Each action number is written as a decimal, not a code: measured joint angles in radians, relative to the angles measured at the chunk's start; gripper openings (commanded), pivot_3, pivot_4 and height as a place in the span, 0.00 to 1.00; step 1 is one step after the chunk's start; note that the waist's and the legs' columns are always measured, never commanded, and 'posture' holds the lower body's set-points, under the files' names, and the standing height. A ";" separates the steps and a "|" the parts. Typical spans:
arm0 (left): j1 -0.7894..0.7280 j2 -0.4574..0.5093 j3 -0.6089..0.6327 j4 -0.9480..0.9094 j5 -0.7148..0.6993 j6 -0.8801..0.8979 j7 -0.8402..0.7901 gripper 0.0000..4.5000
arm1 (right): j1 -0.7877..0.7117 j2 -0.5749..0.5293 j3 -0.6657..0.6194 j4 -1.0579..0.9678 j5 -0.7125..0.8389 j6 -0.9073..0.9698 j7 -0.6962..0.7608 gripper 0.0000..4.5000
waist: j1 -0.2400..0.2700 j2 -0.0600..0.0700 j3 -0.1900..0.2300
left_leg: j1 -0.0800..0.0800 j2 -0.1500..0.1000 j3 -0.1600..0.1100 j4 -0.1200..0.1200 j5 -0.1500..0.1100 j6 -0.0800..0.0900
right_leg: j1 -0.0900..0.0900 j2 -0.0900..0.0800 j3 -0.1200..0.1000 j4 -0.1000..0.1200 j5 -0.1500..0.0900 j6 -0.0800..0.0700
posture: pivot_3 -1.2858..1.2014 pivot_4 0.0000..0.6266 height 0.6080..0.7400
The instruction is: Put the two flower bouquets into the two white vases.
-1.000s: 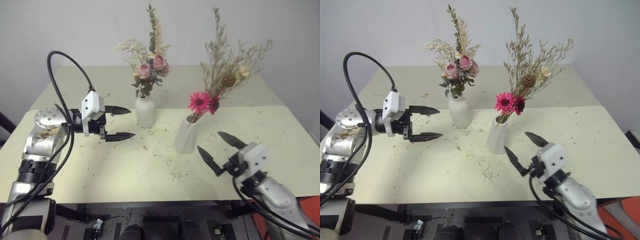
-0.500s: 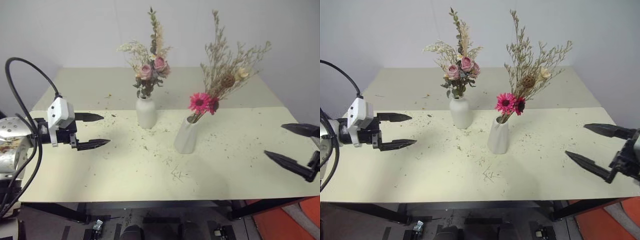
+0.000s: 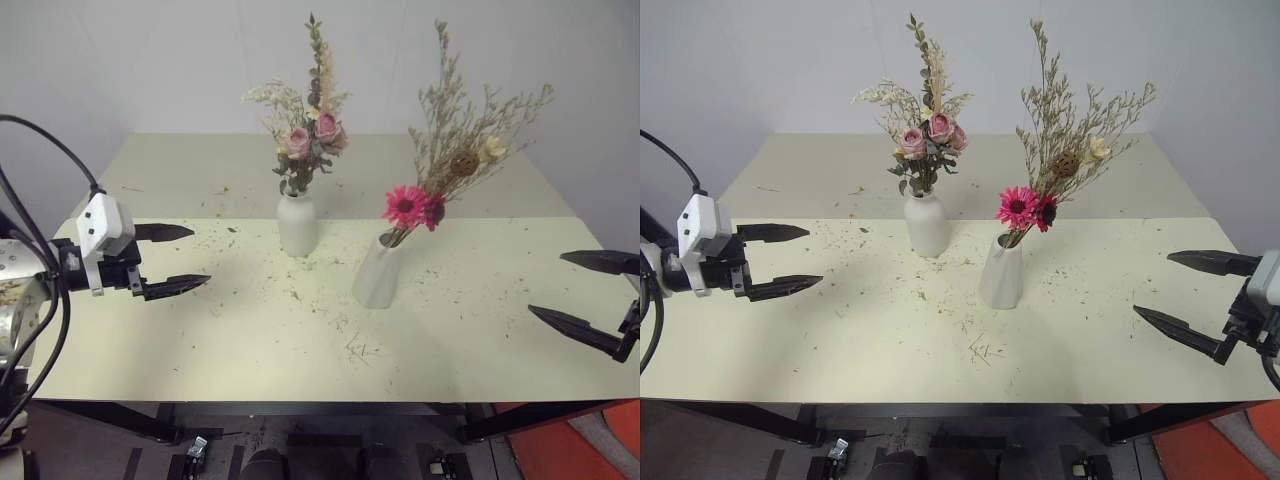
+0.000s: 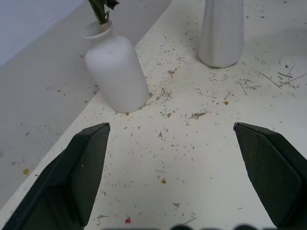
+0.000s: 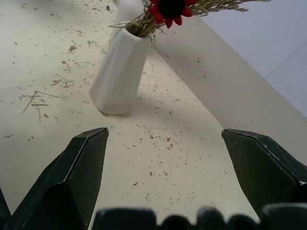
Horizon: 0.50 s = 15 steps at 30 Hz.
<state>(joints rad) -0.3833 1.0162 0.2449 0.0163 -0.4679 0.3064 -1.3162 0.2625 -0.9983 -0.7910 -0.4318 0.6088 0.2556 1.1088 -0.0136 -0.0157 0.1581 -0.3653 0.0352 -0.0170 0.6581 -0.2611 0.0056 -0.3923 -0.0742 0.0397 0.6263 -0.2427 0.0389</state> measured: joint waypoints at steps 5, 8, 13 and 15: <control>-0.052 0.051 -0.020 0.075 0.012 -0.003 -0.065 1.00 | 0.005 0.023 0.001 -0.055 0.003 0.011 -0.001 0.99 | -0.003 0.000 0.000 | 0.000 0.000 0.000 0.000 0.000 0.000 | 0.000 0.000 0.000 0.000 0.000 0.000 | 0.52 0.24 1.00; -0.101 0.052 -0.036 0.098 0.015 -0.003 -0.074 1.00 | -0.014 0.029 0.001 -0.064 0.005 0.012 -0.001 0.99 | -0.001 0.000 0.000 | 0.000 0.000 0.000 0.000 0.000 0.000 | 0.000 0.000 0.000 0.000 0.000 0.000 | 0.52 0.24 1.00; -0.108 0.048 -0.052 0.072 0.009 0.014 -0.073 1.00 | -0.056 0.030 0.049 -0.063 0.000 0.013 -0.008 0.99 | -0.002 0.000 0.000 | -0.001 0.000 0.000 0.000 0.000 0.000 | 0.000 0.000 0.000 0.000 0.000 0.000 | 0.52 0.24 1.00; -0.068 0.049 -0.049 0.042 -0.001 0.030 -0.072 1.00 | -0.046 0.033 0.073 -0.062 -0.015 0.013 -0.008 0.99 | -0.004 0.000 0.000 | -0.001 0.000 0.001 0.000 0.000 0.001 | -0.001 0.000 0.001 0.000 0.000 0.000 | 0.52 0.24 1.00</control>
<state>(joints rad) -0.4517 1.0653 0.1960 0.0582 -0.4694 0.3365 -1.3878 0.2165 -0.9654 -0.7177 -0.4935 0.5935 0.2681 1.1013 -0.0180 -0.0158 0.1582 -0.3660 0.0351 -0.0163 0.6582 -0.2615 0.0062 -0.3929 -0.0743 0.0404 0.6262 -0.2432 0.0392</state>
